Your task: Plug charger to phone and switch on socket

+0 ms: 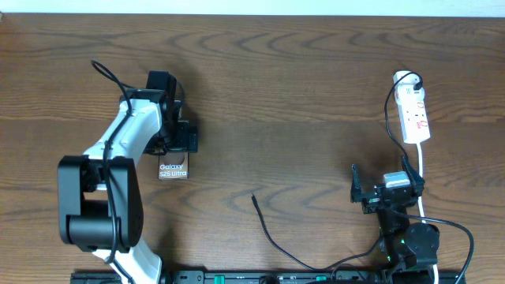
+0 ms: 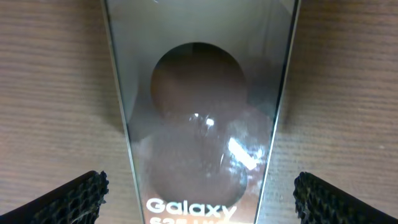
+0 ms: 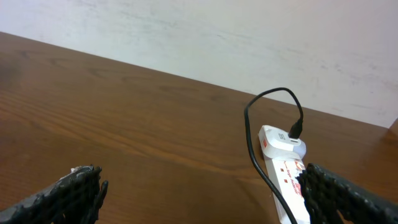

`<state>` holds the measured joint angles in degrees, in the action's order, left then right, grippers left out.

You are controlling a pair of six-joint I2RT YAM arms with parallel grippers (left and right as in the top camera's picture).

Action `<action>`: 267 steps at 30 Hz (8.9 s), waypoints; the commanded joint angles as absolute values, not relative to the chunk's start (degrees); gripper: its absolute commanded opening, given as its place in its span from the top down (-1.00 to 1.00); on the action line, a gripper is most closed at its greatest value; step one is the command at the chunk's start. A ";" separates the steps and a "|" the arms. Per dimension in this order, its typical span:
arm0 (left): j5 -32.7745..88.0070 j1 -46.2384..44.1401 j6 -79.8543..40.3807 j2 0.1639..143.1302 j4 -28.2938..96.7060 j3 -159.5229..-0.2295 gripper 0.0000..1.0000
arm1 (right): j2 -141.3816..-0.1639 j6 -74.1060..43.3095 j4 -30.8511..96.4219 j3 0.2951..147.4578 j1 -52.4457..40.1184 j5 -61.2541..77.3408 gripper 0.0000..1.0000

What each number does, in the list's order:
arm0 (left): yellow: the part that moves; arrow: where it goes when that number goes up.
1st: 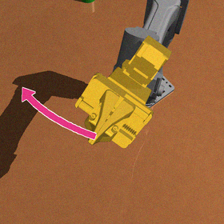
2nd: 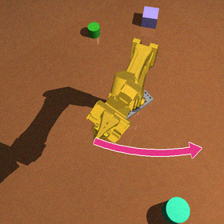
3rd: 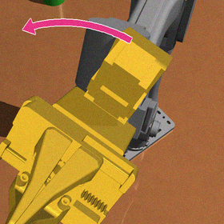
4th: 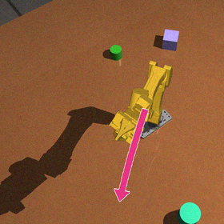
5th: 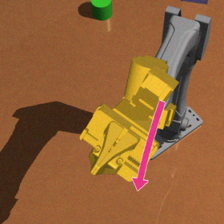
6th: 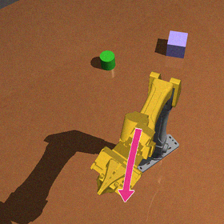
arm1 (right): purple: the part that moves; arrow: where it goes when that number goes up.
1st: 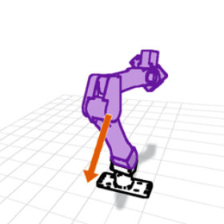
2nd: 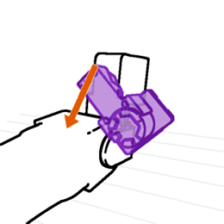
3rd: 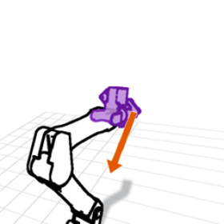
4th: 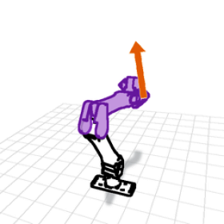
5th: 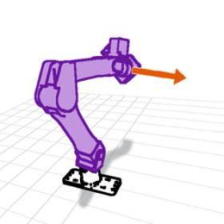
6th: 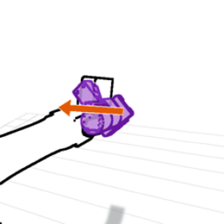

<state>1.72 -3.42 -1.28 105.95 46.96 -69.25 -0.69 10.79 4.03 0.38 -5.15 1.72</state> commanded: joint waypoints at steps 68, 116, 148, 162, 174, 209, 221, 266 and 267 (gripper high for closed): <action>1.91 -3.11 0.36 107.44 41.98 -64.69 -0.96 | -0.32 10.35 4.27 0.32 -4.75 2.07 -0.99; 1.93 -3.11 0.36 107.44 40.21 -62.98 -0.95 | -0.32 10.35 4.27 0.32 -4.75 2.07 -0.99; 1.91 -3.11 0.36 107.44 39.75 -61.39 -0.96 | -0.32 10.35 4.27 0.32 -4.75 2.07 -0.99; 1.91 -3.11 0.36 107.44 39.75 -61.39 -0.97 | -0.32 10.35 4.27 0.32 -4.75 2.07 -0.99; 1.93 -3.11 0.36 107.44 39.75 -61.39 -0.73 | -0.32 10.35 4.27 0.32 -4.75 2.07 -0.99; 1.93 -3.11 0.36 107.44 39.75 -61.39 -0.38 | -0.32 10.35 4.27 0.32 -4.75 2.07 -0.98; 1.93 -3.11 0.34 107.44 39.75 -61.39 0.70 | -0.32 10.35 4.27 0.32 -4.75 2.07 -0.99; 3.42 -3.11 0.32 99.72 40.36 -62.28 0.85 | -0.32 10.35 4.27 0.32 -4.75 2.07 -0.98; 3.42 -3.11 0.32 99.77 40.38 -62.04 0.85 | -0.32 10.35 4.27 0.32 -4.75 2.07 -0.98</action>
